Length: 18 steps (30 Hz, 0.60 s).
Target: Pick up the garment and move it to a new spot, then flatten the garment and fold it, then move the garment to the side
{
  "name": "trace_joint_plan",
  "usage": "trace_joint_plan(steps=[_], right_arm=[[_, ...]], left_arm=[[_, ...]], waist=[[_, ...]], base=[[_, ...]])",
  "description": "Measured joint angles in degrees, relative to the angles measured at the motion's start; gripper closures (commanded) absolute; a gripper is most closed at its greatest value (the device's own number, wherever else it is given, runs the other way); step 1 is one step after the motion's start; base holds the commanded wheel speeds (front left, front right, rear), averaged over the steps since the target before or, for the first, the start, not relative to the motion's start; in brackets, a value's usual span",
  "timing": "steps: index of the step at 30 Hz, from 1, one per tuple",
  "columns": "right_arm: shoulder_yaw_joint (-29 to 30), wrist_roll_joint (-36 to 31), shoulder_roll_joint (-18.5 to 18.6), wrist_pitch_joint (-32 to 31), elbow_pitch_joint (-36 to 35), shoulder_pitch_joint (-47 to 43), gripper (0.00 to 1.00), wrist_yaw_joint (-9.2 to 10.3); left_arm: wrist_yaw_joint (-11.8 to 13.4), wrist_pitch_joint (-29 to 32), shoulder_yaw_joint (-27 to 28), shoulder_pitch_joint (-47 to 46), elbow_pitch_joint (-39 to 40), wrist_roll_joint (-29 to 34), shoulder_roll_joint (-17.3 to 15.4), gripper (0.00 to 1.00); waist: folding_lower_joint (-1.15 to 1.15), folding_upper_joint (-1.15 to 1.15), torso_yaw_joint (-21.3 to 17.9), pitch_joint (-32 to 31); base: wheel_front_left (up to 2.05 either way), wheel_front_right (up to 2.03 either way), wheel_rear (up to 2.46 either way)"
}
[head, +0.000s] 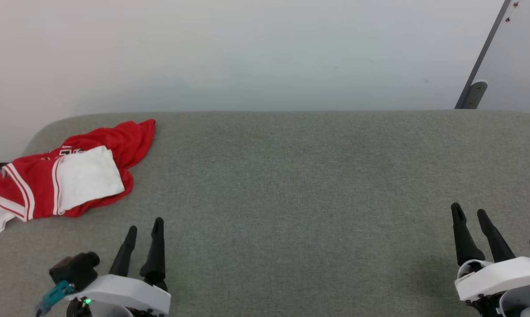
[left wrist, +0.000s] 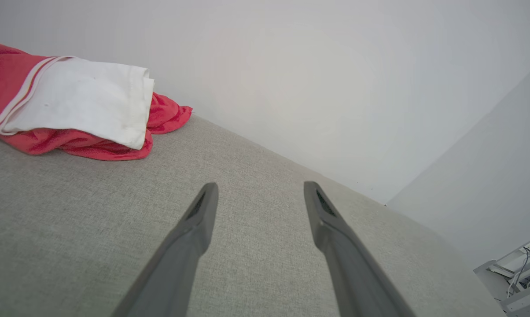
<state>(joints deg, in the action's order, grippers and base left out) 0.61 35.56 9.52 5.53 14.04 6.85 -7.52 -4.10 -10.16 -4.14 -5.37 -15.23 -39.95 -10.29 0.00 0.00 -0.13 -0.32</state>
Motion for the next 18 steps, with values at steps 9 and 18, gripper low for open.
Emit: trace_joint_plan(steps=[9,18], right_arm=[[0.0,-4.0,0.5,0.6,-0.7,0.0,0.0,0.0],[-0.1,-7.7,0.8,1.3,-1.4,0.0,0.0,0.0]], left_arm=[[-0.5,-1.1,-0.2,-0.3,-0.1,4.4,-0.1,0.0],[-0.7,-2.2,-0.4,-0.5,0.0,8.4,-0.2,0.0]], waist=[[0.0,0.0,0.0,0.0],[0.0,0.0,-0.1,-0.1]], base=[[0.0,0.0,0.0],[0.0,0.0,0.0]])
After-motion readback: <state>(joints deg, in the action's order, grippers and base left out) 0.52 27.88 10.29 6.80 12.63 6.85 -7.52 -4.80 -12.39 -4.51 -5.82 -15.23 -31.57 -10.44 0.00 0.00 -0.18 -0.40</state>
